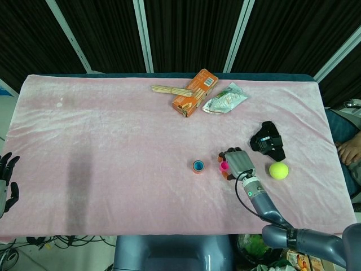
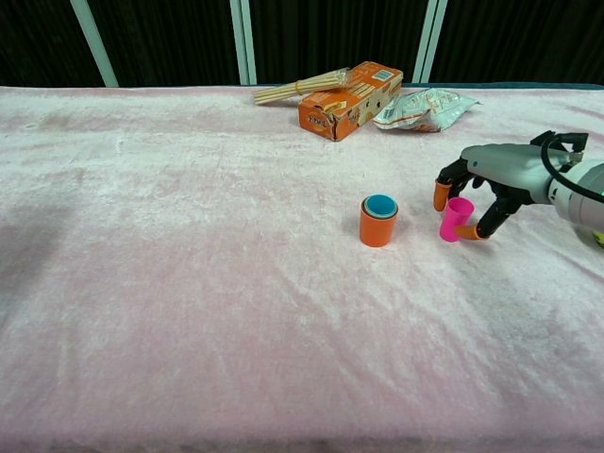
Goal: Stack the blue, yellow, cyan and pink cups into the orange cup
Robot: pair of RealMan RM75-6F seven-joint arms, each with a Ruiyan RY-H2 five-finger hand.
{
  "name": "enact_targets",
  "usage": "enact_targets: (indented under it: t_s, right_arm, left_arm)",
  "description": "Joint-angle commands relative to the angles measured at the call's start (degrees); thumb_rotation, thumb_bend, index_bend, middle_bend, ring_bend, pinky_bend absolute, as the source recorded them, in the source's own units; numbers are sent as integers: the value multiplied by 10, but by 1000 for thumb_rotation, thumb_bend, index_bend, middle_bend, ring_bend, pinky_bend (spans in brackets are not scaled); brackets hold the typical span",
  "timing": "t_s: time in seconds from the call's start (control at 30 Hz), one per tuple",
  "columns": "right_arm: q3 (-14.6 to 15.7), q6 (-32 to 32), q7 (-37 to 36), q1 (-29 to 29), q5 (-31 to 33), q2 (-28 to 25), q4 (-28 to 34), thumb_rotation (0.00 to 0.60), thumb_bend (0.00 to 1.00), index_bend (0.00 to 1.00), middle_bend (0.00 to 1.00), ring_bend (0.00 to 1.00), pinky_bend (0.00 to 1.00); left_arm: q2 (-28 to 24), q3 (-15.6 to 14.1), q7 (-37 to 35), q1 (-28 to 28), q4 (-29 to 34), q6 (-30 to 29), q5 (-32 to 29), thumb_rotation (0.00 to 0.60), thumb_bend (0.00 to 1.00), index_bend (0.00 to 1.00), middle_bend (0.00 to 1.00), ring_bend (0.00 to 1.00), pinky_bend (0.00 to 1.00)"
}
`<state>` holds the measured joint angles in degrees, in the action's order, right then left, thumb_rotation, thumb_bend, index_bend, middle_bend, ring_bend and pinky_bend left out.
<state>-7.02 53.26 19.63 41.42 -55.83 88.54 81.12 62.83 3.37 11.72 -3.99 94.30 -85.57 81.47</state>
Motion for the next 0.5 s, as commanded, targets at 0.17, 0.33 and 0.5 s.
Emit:
enact_targets:
  t_s: [0.17, 0.33, 0.5]
  right_arm:
    - [-3, -1, 1, -2, -2, 2, -5, 600, 283, 476, 455, 249, 204]
    - [-5, -2, 0, -4, -3, 3, -4, 600, 311, 507, 482, 267, 204]
    - [-11, 0, -3, -4, -8, -6, 9, 600, 320, 520, 489, 272, 204]
  left_arm:
    - [0, 0, 2, 0, 1, 1, 0, 600, 707, 90, 30, 0, 0]
    - [0, 0, 2, 0, 2, 0, 0, 600, 707, 90, 30, 0, 0]
    - [0, 0, 2, 0, 2, -1, 0, 600, 707, 90, 29, 0, 0]
